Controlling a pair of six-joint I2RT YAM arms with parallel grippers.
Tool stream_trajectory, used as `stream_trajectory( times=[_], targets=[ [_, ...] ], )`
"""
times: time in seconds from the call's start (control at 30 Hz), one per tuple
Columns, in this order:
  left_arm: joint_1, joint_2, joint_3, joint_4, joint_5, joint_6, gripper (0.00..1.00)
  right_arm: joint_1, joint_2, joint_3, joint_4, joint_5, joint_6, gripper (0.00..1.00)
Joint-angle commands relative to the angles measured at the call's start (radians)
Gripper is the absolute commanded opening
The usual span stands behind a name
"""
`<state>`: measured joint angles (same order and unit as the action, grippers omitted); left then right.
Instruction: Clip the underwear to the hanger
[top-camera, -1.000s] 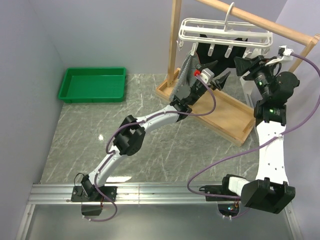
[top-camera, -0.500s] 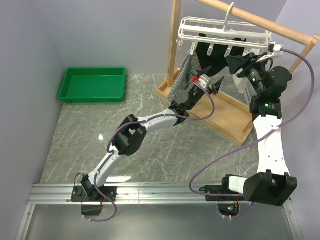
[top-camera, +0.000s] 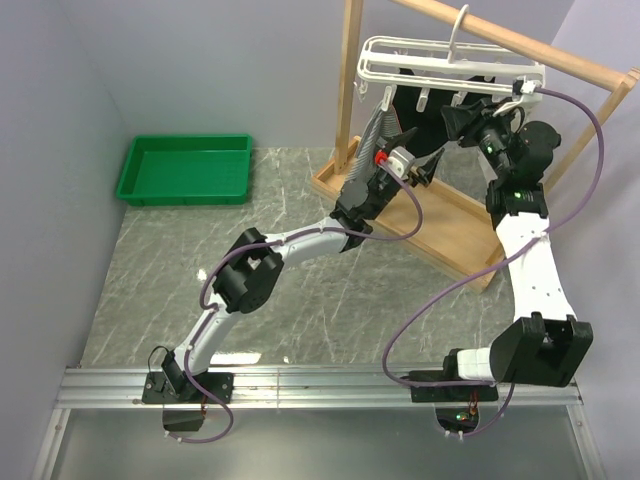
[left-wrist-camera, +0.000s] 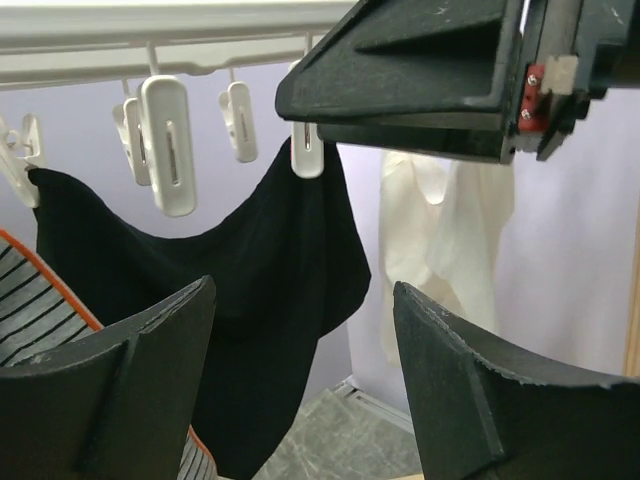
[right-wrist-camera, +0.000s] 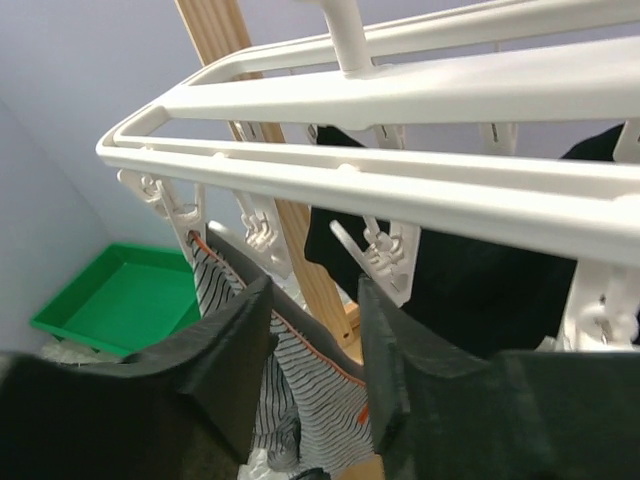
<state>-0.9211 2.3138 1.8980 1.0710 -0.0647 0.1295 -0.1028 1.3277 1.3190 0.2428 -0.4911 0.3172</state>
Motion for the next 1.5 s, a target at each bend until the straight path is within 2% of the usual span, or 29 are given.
stream_trajectory(
  times=[0.0,0.07,0.13,0.27,0.33,0.43,0.73,0.83,0.9,0.97,1.07,1.27,1.47],
  targets=[
    [0.014,-0.044,0.047,0.024,0.013,0.004,0.77,0.012,0.013,0.066,0.062,0.036,-0.018,0.45],
    [0.019,-0.037,0.061,0.02,0.014,0.002,0.77,0.015,0.024,0.075,0.061,0.045,-0.017,0.41],
    [0.024,-0.034,0.068,0.014,0.019,0.001,0.77,0.02,0.03,0.083,0.061,0.052,-0.018,0.33],
    [0.034,-0.027,0.085,0.009,0.017,0.005,0.75,0.022,0.03,0.095,0.053,0.048,-0.02,0.06],
    [0.042,-0.022,0.099,0.006,0.025,-0.002,0.74,0.025,0.022,0.097,0.047,0.039,-0.007,0.0],
    [0.051,-0.011,0.127,-0.008,0.048,-0.01,0.72,0.037,0.001,0.094,0.035,0.028,0.006,0.0],
    [0.057,0.018,0.193,-0.048,0.138,-0.019,0.56,0.08,-0.045,0.091,-0.028,0.032,0.068,0.0],
    [0.057,0.009,0.171,-0.039,0.151,-0.034,0.57,0.087,-0.051,0.106,-0.048,0.051,0.068,0.0],
    [0.056,0.004,0.161,-0.04,0.143,-0.033,0.59,0.089,-0.056,0.112,-0.072,0.062,0.054,0.07],
    [0.057,0.002,0.159,-0.034,0.131,-0.025,0.59,0.087,-0.068,0.102,-0.074,0.074,0.037,0.2],
    [0.057,0.004,0.155,-0.031,0.102,-0.014,0.58,0.089,-0.088,0.091,-0.086,0.118,0.02,0.31],
    [0.057,-0.033,0.092,0.001,0.109,-0.014,0.59,0.071,-0.104,0.106,-0.163,0.233,-0.07,0.37],
    [0.064,-0.036,0.084,0.006,0.103,-0.025,0.59,0.064,-0.085,0.095,-0.139,0.227,-0.07,0.4]
  ],
)
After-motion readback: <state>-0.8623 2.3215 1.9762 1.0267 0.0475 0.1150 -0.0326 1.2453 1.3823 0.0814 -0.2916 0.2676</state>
